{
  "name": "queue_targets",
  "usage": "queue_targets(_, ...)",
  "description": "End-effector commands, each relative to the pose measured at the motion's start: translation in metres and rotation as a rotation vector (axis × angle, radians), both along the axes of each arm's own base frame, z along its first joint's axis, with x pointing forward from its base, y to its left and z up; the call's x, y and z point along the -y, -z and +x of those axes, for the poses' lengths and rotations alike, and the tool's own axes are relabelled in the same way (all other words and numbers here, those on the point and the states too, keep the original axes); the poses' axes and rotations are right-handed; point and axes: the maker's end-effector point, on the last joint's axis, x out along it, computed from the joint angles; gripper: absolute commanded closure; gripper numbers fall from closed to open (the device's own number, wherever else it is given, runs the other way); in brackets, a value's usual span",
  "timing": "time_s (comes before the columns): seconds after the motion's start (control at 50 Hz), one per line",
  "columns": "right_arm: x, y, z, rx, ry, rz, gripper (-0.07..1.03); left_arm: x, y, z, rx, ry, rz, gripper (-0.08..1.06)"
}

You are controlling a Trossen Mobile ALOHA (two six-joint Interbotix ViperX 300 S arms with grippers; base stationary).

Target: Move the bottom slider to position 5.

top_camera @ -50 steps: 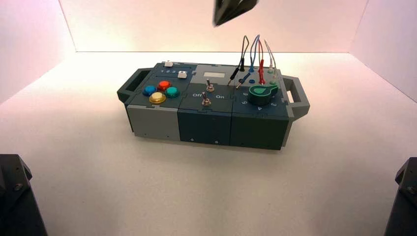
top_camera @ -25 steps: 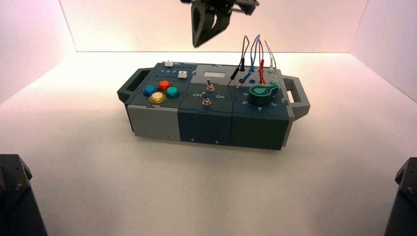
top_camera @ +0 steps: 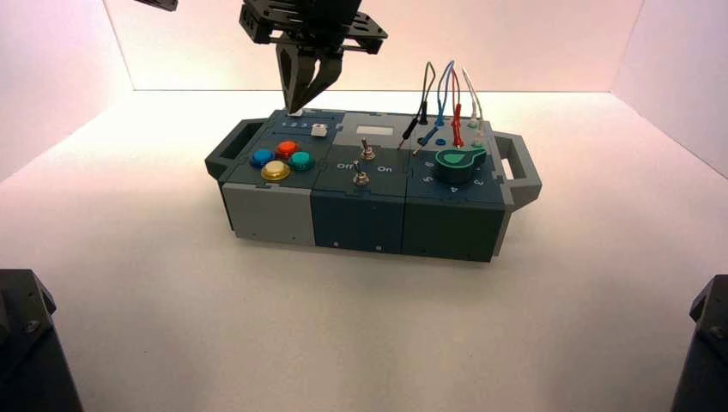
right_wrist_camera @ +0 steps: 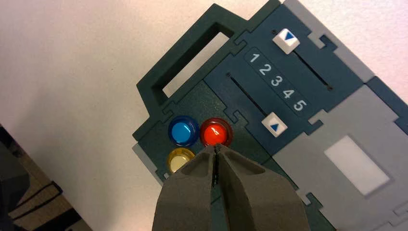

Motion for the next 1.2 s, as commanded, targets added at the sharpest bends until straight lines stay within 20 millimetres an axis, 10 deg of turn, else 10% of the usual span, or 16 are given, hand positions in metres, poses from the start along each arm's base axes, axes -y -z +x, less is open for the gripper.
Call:
queue_targets(0.02, -0.009, -0.014, 0.006, 0.019, -0.006, 0.025, 0.98, 0.002, -0.013, 0.006, 0.034, 0.002, -0.009, 1.01)
queue_targets(1.2, 0.008, 0.020, 0.043, -0.027, 0.058, -0.042, 0.98, 0.002, -0.021, 0.005, 0.056, 0.002, -0.016, 1.01)
